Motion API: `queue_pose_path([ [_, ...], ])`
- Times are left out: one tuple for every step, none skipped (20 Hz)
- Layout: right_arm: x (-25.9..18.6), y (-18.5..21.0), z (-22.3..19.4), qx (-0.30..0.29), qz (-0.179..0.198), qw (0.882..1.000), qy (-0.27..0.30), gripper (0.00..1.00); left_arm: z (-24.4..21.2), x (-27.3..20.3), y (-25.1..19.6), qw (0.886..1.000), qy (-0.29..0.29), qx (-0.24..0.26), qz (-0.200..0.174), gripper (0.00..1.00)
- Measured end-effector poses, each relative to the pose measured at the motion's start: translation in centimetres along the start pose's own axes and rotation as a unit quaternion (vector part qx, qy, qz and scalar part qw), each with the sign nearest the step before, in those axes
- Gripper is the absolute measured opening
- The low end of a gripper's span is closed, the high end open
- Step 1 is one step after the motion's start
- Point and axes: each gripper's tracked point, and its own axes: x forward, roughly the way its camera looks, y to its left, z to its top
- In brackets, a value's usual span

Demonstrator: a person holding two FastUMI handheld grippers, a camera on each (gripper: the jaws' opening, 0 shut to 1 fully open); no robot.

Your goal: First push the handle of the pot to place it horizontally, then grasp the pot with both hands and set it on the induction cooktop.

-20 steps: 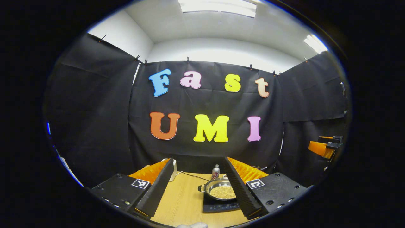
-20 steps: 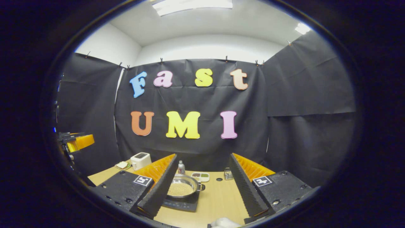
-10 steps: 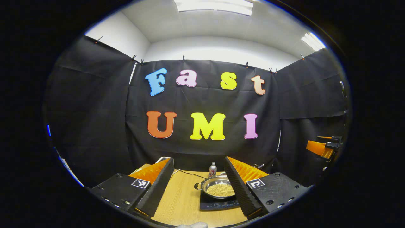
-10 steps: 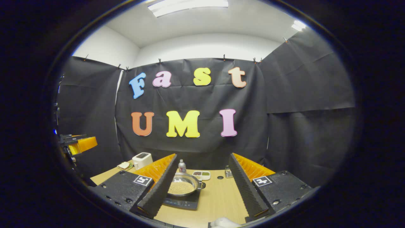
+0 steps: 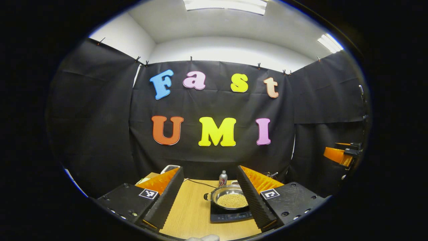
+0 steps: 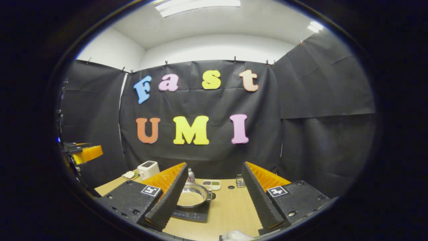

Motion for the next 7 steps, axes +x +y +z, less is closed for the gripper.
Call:
queue_pose_path([
  [0.1, 0.0, 0.1, -0.001, 0.001, 1.000, -0.002, 1.00, 0.0, 0.1, 0.1, 1.000, 0.001, -0.001, 0.000, 0.95],
  [0.3, 0.2, 0.2, -0.002, 0.001, 1.000, -0.001, 1.00, 0.1, 0.4, 0.0, 1.000, 0.001, -0.002, -0.001, 0.95],
  [0.4, 0.2, 0.1, -0.004, 0.002, 1.000, 0.000, 1.00, 0.1, 0.7, -0.1, 1.000, 0.001, -0.003, -0.001, 0.95],
  [0.6, 0.2, 0.1, -0.005, 0.002, 1.000, 0.001, 1.00, 0.2, 0.8, -0.1, 1.000, 0.001, -0.002, -0.001, 0.95],
  [0.8, 0.0, 0.1, -0.003, -0.001, 1.000, 0.003, 1.00, 0.1, 1.0, -0.1, 1.000, 0.001, -0.002, -0.002, 0.95],
  [0.9, -0.1, 0.2, -0.001, -0.002, 1.000, 0.003, 1.00, 0.2, 1.1, -0.2, 1.000, 0.003, 0.000, -0.003, 0.95],
  [1.1, 0.0, 0.2, 0.000, -0.001, 1.000, 0.004, 1.00, 0.3, 1.2, -0.3, 1.000, 0.003, 0.000, -0.004, 0.95],
])
